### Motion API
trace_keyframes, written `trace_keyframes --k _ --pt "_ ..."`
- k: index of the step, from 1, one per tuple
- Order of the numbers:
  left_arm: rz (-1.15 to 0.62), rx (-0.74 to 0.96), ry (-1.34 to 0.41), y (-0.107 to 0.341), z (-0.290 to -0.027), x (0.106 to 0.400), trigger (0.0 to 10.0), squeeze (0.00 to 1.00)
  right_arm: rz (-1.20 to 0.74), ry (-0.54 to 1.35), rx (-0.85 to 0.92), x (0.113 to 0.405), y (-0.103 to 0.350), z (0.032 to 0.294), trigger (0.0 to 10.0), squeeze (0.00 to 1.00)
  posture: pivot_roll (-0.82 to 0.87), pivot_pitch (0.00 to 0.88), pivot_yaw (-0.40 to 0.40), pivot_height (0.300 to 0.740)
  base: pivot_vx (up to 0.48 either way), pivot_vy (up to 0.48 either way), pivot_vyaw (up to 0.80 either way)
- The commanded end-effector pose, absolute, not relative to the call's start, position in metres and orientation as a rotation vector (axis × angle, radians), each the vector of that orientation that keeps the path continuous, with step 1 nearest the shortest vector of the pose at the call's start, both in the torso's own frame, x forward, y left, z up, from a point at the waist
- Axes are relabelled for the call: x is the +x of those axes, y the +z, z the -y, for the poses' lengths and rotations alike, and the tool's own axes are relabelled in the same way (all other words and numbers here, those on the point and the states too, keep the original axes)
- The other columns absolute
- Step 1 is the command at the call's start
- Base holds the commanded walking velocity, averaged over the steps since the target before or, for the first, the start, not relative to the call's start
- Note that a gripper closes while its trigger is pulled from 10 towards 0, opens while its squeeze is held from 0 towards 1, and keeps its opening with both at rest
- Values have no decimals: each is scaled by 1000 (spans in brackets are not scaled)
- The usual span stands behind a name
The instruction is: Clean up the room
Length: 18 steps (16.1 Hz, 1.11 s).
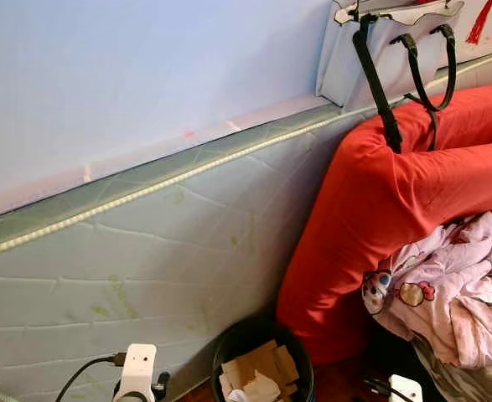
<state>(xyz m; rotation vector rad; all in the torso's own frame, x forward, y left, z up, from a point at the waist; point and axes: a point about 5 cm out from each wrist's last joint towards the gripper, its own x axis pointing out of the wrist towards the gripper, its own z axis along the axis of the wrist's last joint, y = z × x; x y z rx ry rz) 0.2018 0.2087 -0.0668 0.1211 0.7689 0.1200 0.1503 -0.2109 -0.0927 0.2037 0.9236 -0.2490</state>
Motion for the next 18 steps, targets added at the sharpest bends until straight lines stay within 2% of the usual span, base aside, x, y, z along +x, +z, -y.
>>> trace_keyframes --k 1,5,11,18 --pt "-767 105 171 -64 -215 205 10000 0 -929 -248 192 149 -93 211 10000 0 48 0 -23 739 0 0 -613" --pt "-771 101 167 -67 -212 201 10000 0 -951 -231 167 146 -94 212 10000 0 61 0 -46 739 0 0 -600" --pt "-803 76 210 -74 -214 187 10000 0 -951 -202 143 142 -95 214 10000 0 53 0 -49 739 0 0 0" --pt "-786 89 221 -71 -221 189 10000 0 -985 -192 129 131 -99 214 10000 0 52 0 -46 739 0 0 -709"
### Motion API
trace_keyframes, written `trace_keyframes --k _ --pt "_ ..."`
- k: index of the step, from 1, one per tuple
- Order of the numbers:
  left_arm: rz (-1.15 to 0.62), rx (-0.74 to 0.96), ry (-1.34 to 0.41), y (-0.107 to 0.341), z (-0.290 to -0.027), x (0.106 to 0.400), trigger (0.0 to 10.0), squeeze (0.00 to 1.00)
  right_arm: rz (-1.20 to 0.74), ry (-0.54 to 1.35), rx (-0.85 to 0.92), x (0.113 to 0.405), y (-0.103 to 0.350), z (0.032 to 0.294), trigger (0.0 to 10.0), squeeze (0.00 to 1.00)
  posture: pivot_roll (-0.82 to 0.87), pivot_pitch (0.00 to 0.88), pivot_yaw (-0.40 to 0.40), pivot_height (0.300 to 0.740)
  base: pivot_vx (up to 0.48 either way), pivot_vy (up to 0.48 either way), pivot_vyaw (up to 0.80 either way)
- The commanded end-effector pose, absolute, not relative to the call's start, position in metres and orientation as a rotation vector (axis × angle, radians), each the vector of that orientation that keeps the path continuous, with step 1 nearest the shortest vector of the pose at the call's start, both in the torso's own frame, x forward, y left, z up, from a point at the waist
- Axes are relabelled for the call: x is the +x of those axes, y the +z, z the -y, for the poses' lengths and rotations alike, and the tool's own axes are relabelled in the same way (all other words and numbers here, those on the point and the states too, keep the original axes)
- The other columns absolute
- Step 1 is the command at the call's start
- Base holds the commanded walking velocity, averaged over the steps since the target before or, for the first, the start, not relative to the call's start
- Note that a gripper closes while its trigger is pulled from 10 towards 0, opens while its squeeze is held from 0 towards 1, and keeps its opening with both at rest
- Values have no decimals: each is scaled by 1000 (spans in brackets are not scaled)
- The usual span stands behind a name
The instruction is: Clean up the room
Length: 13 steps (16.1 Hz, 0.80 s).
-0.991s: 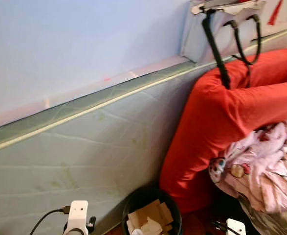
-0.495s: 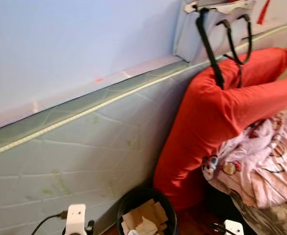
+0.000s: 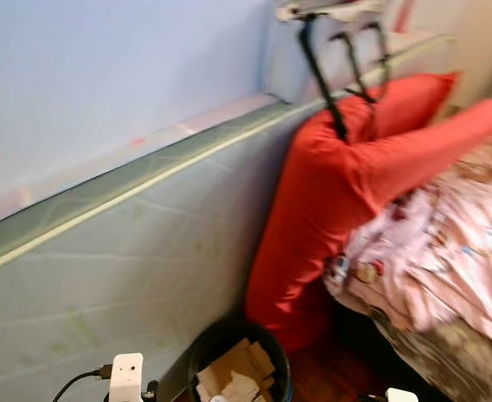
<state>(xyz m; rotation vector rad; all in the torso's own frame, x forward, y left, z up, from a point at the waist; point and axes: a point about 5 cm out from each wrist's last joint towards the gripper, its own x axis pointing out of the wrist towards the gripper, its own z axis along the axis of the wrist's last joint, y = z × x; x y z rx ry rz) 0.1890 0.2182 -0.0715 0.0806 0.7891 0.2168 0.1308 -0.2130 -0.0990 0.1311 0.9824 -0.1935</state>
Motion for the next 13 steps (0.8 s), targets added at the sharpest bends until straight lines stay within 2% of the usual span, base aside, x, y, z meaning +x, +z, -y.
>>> trace_keyframes --k 1,6,10,13 --pt "-788 90 219 -71 -221 188 10000 0 -988 -189 127 131 -99 213 10000 0 50 0 -45 739 0 0 -706" --pt "-792 87 210 -73 -216 186 10000 0 -989 -175 113 131 -99 214 10000 0 55 0 -52 739 0 0 -699" --pt "-785 94 202 -72 -214 189 10000 0 -967 -168 118 134 -97 215 10000 0 61 0 -58 739 0 0 0" --pt "-776 88 205 -72 -213 190 10000 0 -966 -167 117 134 -97 215 10000 0 62 0 -60 739 0 -160 0"
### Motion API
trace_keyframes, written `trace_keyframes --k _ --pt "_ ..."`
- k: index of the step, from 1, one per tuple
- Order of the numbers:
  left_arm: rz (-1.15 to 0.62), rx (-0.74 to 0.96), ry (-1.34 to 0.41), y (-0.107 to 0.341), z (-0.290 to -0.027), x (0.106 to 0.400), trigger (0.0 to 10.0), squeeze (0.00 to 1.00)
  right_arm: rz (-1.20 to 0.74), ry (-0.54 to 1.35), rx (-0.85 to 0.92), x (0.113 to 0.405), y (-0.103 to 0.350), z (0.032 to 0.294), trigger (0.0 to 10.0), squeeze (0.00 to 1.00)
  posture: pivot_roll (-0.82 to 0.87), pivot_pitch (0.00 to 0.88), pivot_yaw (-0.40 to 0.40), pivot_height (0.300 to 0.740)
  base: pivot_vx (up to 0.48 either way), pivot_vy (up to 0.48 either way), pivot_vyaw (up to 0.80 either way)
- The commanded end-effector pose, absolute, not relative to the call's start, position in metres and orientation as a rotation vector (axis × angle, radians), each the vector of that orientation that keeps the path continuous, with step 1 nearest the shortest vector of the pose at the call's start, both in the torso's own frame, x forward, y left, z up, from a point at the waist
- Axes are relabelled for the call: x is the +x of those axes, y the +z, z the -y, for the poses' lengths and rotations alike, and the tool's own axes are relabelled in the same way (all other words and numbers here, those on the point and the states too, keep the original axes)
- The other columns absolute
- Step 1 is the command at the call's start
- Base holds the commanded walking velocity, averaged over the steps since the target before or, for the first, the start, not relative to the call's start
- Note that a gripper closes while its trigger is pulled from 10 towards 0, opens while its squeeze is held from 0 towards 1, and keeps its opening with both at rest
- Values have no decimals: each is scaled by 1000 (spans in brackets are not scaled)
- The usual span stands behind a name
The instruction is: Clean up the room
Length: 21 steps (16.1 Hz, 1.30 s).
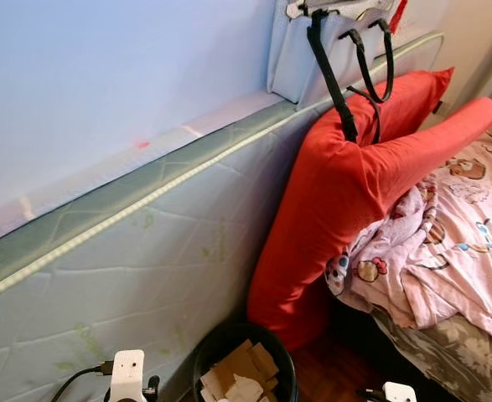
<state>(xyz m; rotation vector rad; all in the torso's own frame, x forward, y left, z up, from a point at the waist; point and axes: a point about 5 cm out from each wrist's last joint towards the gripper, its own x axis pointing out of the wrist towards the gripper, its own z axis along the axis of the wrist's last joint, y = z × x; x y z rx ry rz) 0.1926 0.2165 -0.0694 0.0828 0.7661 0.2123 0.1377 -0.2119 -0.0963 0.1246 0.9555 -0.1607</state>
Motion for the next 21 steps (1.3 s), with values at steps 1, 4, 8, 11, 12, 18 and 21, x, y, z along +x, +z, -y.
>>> trace_keyframes --k 1,4,8,11,12,18,21 --pt "-775 84 209 -72 -213 190 10000 0 -972 -169 115 134 -97 216 10000 0 62 0 -61 739 0 0 -613" --pt "-771 76 217 -72 -214 189 10000 0 -975 -165 111 134 -97 216 10000 0 63 0 -63 739 0 0 -625" --pt "-768 72 219 -71 -214 189 10000 0 -978 -163 107 133 -97 216 10000 0 66 0 -64 739 0 0 -617" --pt "-767 75 214 -71 -213 190 10000 0 -979 -155 105 134 -97 216 10000 0 72 0 -64 739 0 0 -613" --pt "-769 76 214 -72 -213 189 10000 0 -970 -154 107 135 -97 215 10000 0 73 0 -63 739 0 0 0" --pt "-790 98 196 -73 -214 186 10000 0 -965 -153 114 135 -97 213 10000 0 76 0 -51 739 0 0 0" --pt "-787 100 196 -73 -214 187 10000 0 -966 -157 113 135 -97 213 10000 0 73 0 -53 739 0 0 0"
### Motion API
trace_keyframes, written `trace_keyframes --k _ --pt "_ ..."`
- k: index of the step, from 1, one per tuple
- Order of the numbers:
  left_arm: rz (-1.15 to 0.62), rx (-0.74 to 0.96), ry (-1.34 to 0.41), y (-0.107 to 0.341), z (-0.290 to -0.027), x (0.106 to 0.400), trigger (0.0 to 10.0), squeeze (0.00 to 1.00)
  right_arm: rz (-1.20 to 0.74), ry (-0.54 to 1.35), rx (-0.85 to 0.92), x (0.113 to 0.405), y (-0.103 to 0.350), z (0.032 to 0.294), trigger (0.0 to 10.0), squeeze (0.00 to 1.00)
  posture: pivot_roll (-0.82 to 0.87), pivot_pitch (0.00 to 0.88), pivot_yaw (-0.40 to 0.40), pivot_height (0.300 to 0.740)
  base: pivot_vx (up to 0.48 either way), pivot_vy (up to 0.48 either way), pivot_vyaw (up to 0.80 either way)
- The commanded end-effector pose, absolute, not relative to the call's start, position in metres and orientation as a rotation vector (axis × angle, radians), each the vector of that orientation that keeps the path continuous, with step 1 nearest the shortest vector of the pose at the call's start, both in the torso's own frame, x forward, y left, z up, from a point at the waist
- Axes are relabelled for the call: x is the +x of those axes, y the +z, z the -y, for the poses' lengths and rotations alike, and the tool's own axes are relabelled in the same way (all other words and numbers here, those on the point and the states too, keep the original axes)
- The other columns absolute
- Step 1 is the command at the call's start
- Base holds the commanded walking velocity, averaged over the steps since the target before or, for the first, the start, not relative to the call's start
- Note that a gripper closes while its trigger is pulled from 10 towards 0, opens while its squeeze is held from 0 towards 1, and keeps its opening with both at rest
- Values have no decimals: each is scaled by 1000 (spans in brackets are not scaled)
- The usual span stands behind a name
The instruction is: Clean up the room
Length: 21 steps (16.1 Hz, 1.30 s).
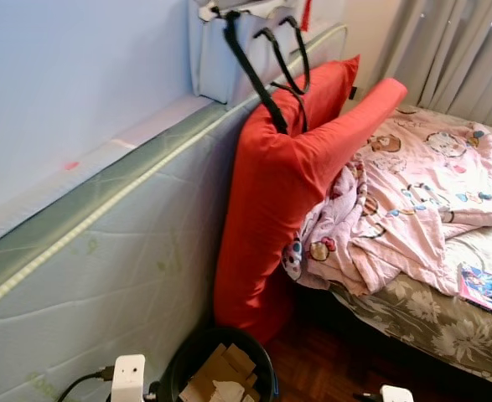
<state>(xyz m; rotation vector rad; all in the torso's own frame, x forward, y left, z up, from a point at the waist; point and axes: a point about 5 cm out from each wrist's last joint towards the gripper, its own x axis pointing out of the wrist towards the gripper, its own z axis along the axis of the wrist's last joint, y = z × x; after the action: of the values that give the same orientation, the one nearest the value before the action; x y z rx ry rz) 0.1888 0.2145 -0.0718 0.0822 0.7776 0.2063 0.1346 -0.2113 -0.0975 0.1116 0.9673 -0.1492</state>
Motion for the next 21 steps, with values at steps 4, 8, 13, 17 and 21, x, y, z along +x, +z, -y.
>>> trace_keyframes --k 4,8,13,17,21 --pt "-791 107 193 -73 -215 187 10000 0 -970 -164 122 135 -97 213 10000 0 67 0 -45 739 0 -202 -169" --pt "-789 108 191 -73 -216 187 10000 0 -974 -158 121 134 -98 212 10000 0 71 0 -40 739 0 -277 -659" --pt "-792 117 188 -72 -220 187 10000 0 -964 -153 131 135 -98 208 10000 0 78 0 -24 739 0 -277 -128" --pt "-794 130 185 -71 -224 187 10000 0 -962 -152 142 136 -98 204 10000 0 87 0 -12 739 0 -277 0" --pt "-796 145 180 -70 -229 187 10000 0 -957 -154 158 136 -99 199 10000 0 123 0 15 739 0 -277 0"
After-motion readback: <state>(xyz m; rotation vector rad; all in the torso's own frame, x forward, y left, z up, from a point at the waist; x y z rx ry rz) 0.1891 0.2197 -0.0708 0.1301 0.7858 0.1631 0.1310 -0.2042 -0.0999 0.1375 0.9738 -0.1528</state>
